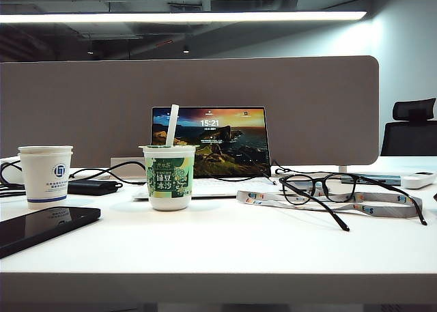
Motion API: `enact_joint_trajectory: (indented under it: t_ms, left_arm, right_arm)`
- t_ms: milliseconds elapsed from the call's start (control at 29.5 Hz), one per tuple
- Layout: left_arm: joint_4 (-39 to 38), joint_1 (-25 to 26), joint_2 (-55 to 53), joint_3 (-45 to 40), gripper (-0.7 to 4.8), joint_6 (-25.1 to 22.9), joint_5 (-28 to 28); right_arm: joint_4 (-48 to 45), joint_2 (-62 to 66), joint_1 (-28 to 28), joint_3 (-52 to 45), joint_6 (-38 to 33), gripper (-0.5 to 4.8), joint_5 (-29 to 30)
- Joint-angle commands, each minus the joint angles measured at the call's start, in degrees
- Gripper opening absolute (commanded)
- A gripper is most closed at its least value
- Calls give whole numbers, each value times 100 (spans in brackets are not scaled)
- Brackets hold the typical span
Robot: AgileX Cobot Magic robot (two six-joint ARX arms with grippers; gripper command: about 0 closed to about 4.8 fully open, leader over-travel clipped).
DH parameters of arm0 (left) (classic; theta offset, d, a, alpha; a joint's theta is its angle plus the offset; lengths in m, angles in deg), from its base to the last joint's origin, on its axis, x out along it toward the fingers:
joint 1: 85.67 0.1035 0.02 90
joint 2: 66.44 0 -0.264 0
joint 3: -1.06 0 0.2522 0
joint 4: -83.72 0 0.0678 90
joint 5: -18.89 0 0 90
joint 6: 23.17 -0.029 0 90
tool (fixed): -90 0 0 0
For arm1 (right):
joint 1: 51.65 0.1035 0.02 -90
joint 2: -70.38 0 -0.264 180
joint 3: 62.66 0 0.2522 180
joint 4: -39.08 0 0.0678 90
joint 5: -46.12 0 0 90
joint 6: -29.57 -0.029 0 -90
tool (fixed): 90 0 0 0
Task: Pick up the black phone, pick up the charger plug, insert the charger plug into the phone's charging port, and finally place the connected phone back on the desk.
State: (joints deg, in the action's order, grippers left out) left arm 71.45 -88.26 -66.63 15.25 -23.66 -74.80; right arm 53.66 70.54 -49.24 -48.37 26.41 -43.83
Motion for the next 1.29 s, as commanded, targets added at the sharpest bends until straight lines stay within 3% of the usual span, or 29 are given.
enact_joint_trajectory:
  t_ms: [34, 508, 643, 846, 1016, 1286]
  left_arm:
    - [96, -4, -2, 0, -5, -11, -20]
    - [402, -7, -2, 13, -5, -4, -20]
    - [496, -7, -4, 138, -5, 190, -59]
    - [44, -4, -76, 745, -5, 398, -284]
    - [-146, -4, -476, 1403, -5, 398, -317]
    - [-146, -7, -1631, 2358, -5, 396, -269]
  right_arm:
    - [-111, 0, 9, 11, -13, -1, -9]
    - [-103, 0, 9, 111, -13, -1, 7]
    - [-66, 0, 9, 354, -17, -1, 4]
    - [627, 109, 9, 1141, -33, -2, -313]
    - [621, 595, 11, 1775, 63, -2, -367]
    - [457, 1923, 15, 2968, 133, -2, 369]
